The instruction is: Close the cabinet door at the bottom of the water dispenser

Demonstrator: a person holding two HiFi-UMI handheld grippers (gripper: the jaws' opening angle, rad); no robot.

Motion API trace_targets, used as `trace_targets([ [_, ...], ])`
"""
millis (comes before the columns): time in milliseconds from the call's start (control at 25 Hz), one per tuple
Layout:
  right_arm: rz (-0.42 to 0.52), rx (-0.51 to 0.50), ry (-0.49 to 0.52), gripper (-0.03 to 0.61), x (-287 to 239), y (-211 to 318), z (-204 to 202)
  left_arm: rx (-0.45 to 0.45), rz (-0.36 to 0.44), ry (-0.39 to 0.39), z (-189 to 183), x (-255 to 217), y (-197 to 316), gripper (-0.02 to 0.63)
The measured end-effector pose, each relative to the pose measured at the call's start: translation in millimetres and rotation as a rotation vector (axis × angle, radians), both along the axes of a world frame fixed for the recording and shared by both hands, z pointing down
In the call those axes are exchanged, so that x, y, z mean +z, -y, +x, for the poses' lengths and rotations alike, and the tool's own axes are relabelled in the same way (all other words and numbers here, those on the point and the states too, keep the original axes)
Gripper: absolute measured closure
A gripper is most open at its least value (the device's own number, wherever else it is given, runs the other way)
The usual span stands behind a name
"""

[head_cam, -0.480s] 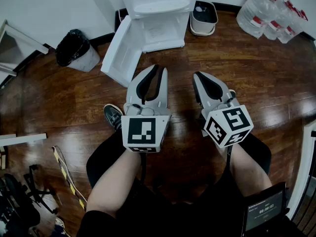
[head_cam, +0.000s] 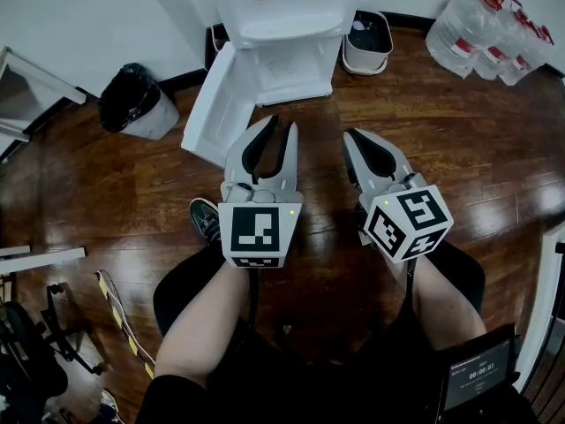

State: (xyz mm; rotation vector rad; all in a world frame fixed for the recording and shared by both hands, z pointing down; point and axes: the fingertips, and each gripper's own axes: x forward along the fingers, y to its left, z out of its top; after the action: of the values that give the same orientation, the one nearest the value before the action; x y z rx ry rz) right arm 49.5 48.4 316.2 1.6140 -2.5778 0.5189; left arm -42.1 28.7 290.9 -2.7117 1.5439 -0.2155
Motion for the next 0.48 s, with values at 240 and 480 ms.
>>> trace_targets([
  [240,-0.046,-0.01,-0.002,0.572,13,36,0,-0.018,-0.015,0.094,-14,19,34,0.517],
  [480,-0.064,-0.04,0.008,0.572,18,77,-8,-0.096,-0.073,0.073,-43,22,76,0.482],
])
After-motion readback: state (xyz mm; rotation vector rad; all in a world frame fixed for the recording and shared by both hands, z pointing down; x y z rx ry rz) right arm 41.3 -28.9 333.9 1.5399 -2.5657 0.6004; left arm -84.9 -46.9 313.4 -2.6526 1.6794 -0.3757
